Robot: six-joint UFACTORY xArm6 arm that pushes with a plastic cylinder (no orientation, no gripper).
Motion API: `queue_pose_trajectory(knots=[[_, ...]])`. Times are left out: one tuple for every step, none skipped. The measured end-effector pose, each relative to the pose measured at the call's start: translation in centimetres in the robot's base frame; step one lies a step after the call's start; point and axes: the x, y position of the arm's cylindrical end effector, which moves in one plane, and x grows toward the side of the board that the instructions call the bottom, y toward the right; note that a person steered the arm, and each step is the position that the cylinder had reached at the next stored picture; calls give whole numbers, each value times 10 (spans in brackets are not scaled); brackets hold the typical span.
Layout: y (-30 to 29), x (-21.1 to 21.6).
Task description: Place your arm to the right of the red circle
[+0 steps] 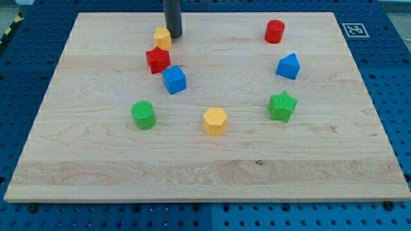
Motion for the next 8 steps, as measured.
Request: queue_pose_trajectory(knots=[[0,6],[49,6],[85,6],[93,17],[102,34],[144,34],[200,34],[251,35]])
